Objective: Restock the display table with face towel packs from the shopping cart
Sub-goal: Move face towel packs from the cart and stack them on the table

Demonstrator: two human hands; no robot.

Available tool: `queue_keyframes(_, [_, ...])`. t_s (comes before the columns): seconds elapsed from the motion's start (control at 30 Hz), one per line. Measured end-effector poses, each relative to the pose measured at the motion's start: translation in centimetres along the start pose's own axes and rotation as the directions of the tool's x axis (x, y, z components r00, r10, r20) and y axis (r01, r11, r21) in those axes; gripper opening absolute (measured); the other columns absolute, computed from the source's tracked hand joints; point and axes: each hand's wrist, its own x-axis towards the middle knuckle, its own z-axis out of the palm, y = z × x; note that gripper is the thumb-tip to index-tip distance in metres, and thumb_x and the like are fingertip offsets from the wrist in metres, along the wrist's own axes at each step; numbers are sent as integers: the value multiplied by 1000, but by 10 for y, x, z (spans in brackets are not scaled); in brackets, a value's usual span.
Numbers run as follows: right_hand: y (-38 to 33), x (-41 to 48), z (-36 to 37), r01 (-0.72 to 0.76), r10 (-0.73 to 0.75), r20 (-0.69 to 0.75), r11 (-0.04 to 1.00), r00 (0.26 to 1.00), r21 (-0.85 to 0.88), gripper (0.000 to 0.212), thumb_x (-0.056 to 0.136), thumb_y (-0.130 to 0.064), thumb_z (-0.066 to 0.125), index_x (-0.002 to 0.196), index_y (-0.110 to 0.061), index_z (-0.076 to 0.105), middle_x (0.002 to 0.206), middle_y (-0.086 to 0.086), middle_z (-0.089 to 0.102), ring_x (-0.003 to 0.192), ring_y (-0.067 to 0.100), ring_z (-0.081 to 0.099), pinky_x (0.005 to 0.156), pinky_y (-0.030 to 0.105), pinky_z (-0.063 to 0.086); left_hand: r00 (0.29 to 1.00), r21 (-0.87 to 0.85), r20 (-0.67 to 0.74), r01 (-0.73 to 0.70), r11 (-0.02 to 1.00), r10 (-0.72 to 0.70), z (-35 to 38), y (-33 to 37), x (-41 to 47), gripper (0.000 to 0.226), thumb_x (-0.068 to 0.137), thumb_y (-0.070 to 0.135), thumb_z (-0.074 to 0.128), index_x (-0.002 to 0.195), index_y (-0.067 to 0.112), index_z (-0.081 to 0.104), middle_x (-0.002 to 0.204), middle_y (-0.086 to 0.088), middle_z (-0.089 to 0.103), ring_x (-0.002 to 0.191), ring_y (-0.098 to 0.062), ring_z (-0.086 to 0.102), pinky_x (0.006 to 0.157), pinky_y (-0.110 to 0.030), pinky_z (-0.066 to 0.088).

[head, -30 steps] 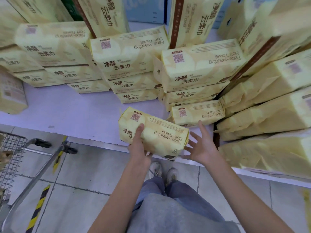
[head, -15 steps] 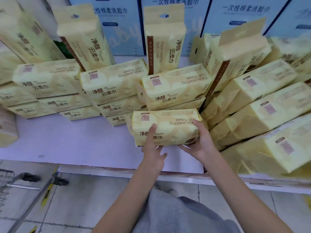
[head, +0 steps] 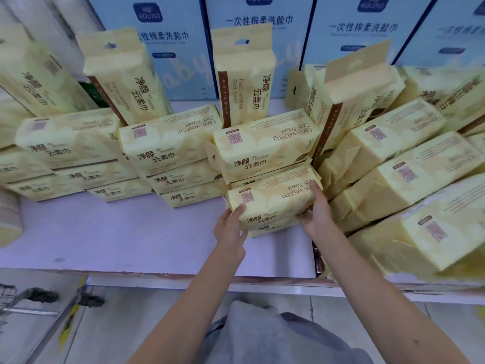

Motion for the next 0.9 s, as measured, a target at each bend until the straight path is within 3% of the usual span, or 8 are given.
queue_keyframes(0.1, [4, 3, 2, 32, -33, -35, 999, 999, -37, 41, 85, -32, 66, 121, -17, 55, 114, 1, 65, 101, 18, 61, 74, 30, 52, 998, 3, 26, -57, 998, 57, 2, -6, -2, 51, 83, 14, 71, 131, 13, 55, 125, -5, 61, 120, -21, 55, 106, -38, 42])
queue_keyframes(0.27, [6, 12, -10, 81, -84, -12, 985, 996, -151, 63, 63, -52, 78, 117, -26, 61, 116, -5, 67, 107, 14, 62, 100, 37, 46, 987, 184, 99, -140, 973, 123, 6, -9, 3, 51, 81, 19, 74, 127, 20, 52, 130, 0, 57, 116, -17, 55, 104, -39, 40])
queue_keyframes(0.37, [5, 15, -14, 88, -80, 44, 972, 996, -217, 46, 75, -50, 70, 115, -28, 59, 119, -7, 65, 111, 11, 58, 105, 36, 42, 982, 264, 170, 31, 964, -78, 7, -5, 7, 63, 81, 41, 70, 134, 22, 42, 140, 1, 45, 128, -20, 42, 107, -45, 31])
queue_keyframes(0.43, [6, 18, -14, 102, -87, 75, 967, 993, -232, 46, 79, -49, 67, 118, -28, 58, 121, -7, 64, 113, 10, 57, 107, 36, 40, 958, 310, 235, 87, 947, -165, 9, -3, 8, 52, 84, 47, 63, 128, 24, 46, 140, -2, 47, 133, -20, 40, 115, -47, 24])
queue_keyframes(0.5, [8, 20, -14, 115, -99, 80, 966, 992, -231, 59, 75, -52, 69, 127, -25, 56, 124, -7, 63, 116, 10, 57, 108, 37, 39, 954, 330, 246, 87, 940, -174, 9, -2, 12, 38, 87, 46, 59, 118, 26, 50, 133, -2, 53, 129, -21, 46, 116, -45, 24])
queue_keyframes(0.6, [14, 18, -12, 116, -106, 55, 964, 993, -238, 53, 85, -44, 62, 132, -23, 51, 128, -5, 60, 118, 11, 54, 104, 30, 40, 959, 352, 240, 60, 934, -152, 3, -1, 18, 26, 88, 45, 58, 108, 29, 53, 122, 0, 56, 127, -21, 48, 115, -42, 26])
queue_keyframes(0.73, [16, 18, -9, 114, -108, 42, 968, 993, -223, 48, 88, -40, 58, 133, -24, 48, 129, -5, 58, 116, 11, 53, 87, 21, 42, 961, 341, 238, 50, 939, -138, 0, -4, 23, 33, 87, 45, 58, 115, 27, 54, 120, 2, 59, 124, -20, 51, 115, -40, 26])
queue_keyframes(0.9, [16, 19, -11, 95, -76, 77, 952, 994, -290, 75, 72, -63, 63, 138, -31, 43, 134, -11, 54, 128, 11, 44, 114, 41, 26, 966, 351, 230, 33, 936, -120, 3, -7, 23, 47, 85, 50, 59, 123, 25, 50, 134, 2, 55, 126, -18, 48, 113, -38, 25])
